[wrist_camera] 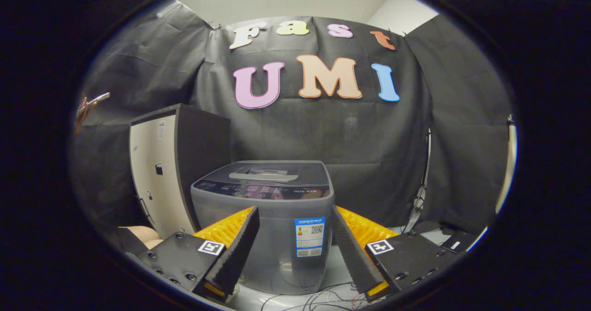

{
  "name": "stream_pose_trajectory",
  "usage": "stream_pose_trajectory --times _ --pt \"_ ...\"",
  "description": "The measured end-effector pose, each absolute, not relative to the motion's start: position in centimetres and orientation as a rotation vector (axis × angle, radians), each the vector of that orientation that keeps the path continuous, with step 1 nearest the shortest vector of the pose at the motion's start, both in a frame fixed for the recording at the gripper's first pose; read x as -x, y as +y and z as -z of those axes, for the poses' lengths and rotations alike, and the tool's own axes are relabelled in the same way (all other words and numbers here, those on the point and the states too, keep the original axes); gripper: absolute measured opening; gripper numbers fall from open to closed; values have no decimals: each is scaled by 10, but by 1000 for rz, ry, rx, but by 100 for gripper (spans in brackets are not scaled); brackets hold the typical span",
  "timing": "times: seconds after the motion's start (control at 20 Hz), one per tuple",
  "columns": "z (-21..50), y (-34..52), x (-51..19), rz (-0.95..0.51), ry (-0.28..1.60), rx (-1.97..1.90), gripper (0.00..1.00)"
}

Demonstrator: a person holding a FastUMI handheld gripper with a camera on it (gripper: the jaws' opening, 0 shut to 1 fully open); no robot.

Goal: Put the clothes into the washing machine and then close the washing machine lid.

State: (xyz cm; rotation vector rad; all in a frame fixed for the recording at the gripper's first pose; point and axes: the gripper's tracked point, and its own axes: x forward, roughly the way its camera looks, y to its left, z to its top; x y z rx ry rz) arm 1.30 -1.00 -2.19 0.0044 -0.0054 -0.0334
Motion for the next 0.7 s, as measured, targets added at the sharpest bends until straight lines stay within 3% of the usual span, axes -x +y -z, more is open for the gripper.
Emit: stream_pose_trajectory --times 0.7 --pt "21 -10 -13 28 -7 -3 96"
